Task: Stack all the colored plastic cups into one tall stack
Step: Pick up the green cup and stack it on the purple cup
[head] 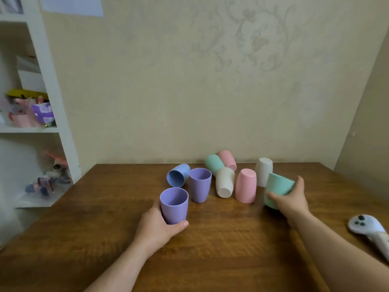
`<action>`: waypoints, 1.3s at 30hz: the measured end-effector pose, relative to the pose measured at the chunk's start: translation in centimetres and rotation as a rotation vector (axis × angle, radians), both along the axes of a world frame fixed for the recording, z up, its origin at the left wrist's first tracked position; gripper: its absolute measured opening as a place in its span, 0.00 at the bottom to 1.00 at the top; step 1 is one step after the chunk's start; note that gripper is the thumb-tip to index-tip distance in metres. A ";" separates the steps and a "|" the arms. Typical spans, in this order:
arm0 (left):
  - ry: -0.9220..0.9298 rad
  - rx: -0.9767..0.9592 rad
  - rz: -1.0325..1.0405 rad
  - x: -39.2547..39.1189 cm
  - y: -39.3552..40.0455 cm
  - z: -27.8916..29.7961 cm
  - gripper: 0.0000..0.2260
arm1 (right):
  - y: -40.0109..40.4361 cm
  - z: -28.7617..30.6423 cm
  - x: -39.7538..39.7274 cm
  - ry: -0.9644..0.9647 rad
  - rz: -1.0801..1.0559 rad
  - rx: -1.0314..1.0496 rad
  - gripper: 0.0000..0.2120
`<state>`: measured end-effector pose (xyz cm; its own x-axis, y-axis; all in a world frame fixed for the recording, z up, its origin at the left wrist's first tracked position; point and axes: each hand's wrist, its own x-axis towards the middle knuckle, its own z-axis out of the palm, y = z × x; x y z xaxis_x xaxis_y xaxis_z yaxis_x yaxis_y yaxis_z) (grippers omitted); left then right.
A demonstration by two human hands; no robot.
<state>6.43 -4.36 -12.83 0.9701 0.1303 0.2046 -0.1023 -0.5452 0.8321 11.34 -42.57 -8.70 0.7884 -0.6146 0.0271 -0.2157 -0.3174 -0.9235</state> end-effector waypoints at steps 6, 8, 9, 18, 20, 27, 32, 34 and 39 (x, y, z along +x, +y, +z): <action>0.000 0.009 -0.003 -0.2 -0.2 0.2 0.36 | 3.3 7.2 -2.3 -0.238 0.248 -0.183 0.52; -0.007 0.018 0.008 -0.4 -0.2 0.2 0.36 | 5.8 10.1 -2.9 -0.301 0.435 -0.179 0.55; -0.009 0.022 0.009 -0.5 -0.2 0.2 0.37 | 7.1 11.2 -3.1 -0.337 0.514 -0.144 0.53; 0.002 0.024 -0.057 -1.1 -0.1 0.7 0.42 | 18.8 10.9 -4.8 -0.369 0.784 0.003 0.39; 0.007 0.033 -0.064 -1.2 -0.1 0.8 0.41 | 19.7 9.4 -5.0 -0.347 0.804 -0.020 0.41; -0.026 -0.016 -0.035 -1.1 0.3 0.6 0.37 | 21.7 5.2 -4.6 -0.199 0.828 -0.161 0.41; -0.044 -0.039 -0.016 -1.1 0.2 0.5 0.34 | 22.3 2.7 -5.1 -0.122 0.862 -0.138 0.40; -0.032 -0.024 -0.011 -0.9 0.3 0.6 0.35 | 22.4 2.5 -5.0 -0.120 0.863 -0.123 0.41; 0.062 0.030 -0.056 0.1 0.8 1.5 0.42 | 20.9 3.5 -4.2 -0.043 0.964 -0.332 0.53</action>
<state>6.53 -3.55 -11.31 0.9866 0.0707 0.1471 -0.0820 -0.5646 0.8213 7.19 -21.68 -5.24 0.9381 0.3248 0.1202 0.2979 -0.5798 -0.7584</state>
